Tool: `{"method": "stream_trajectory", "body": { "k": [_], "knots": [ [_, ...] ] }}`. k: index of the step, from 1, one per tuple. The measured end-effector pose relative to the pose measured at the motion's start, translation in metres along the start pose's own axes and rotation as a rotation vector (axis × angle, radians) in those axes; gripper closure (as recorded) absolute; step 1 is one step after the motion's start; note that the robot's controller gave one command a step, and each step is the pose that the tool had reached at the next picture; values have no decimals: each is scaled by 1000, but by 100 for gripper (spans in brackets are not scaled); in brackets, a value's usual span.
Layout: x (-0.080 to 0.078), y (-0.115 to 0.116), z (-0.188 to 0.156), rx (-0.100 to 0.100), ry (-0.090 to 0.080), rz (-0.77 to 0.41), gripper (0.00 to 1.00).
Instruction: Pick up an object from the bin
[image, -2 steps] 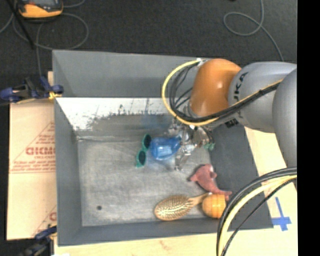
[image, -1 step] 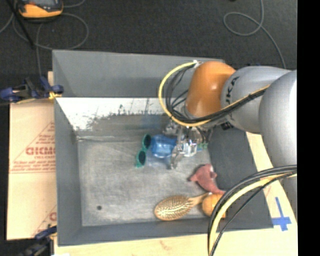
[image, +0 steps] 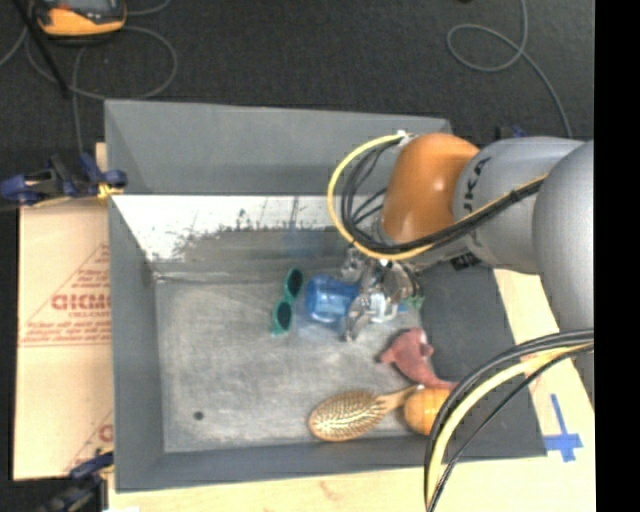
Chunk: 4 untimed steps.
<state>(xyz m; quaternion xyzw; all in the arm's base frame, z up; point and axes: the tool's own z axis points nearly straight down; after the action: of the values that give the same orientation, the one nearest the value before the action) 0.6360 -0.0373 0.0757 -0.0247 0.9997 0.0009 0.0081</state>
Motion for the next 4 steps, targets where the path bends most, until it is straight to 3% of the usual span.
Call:
{"method": "stream_trajectory", "body": {
  "k": [4],
  "knots": [
    [0,0,-10,1,8,-2,100]
  ]
}}
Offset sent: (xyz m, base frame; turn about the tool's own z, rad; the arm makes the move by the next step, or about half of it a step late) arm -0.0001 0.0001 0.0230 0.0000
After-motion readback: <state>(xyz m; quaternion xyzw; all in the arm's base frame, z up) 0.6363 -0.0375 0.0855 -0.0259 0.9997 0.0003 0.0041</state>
